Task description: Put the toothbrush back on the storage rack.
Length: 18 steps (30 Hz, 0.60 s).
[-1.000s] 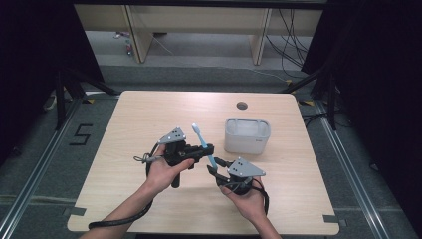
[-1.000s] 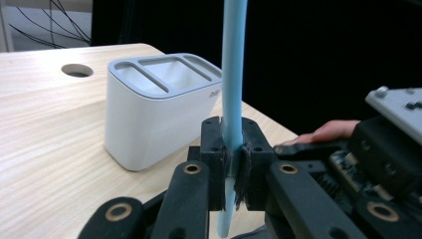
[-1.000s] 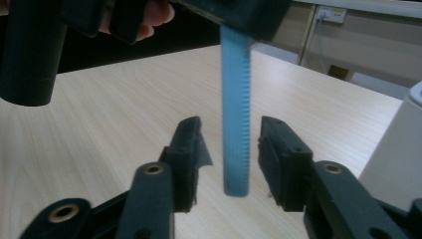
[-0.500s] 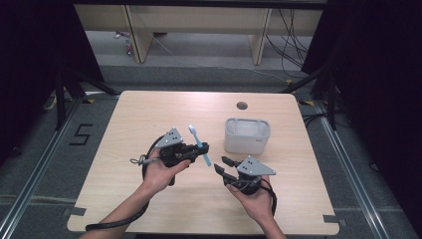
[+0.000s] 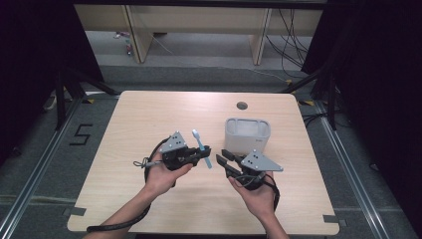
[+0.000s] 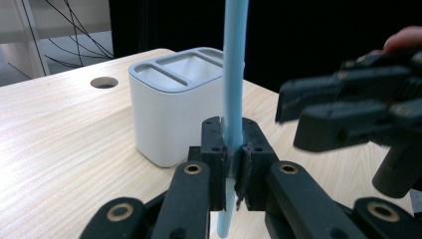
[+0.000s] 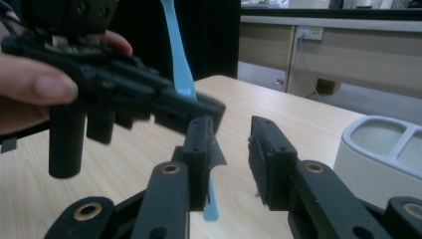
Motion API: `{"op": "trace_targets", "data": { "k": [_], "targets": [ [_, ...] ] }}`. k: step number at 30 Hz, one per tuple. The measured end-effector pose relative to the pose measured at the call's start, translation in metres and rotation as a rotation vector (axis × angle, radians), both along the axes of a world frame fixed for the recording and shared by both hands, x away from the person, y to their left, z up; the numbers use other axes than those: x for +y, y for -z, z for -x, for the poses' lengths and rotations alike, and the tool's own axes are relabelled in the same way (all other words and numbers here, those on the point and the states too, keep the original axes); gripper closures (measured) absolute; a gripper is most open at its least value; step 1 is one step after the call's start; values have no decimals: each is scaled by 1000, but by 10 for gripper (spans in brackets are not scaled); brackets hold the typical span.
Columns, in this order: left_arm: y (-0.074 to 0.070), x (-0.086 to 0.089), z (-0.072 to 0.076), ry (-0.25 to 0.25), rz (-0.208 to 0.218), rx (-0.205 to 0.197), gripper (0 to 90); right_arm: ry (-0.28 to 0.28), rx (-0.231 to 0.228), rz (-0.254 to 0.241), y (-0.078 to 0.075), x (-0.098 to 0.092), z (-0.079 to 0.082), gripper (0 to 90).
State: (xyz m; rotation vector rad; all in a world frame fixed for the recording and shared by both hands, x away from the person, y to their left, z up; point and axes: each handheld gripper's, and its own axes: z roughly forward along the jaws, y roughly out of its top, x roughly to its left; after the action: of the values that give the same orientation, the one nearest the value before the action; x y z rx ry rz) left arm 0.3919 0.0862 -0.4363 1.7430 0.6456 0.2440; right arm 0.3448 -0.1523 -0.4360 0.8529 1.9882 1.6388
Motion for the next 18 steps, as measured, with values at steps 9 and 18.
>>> {"op": "trace_targets", "data": {
  "k": [9,18],
  "targets": [
    [5,-7,3,8,-29,-14,830,-12,-56,-15,-14,7,0,701],
    [7,-15,6,25,-57,-22,830,-38,-38,-25,-15,17,-3,696]
  ]
}}
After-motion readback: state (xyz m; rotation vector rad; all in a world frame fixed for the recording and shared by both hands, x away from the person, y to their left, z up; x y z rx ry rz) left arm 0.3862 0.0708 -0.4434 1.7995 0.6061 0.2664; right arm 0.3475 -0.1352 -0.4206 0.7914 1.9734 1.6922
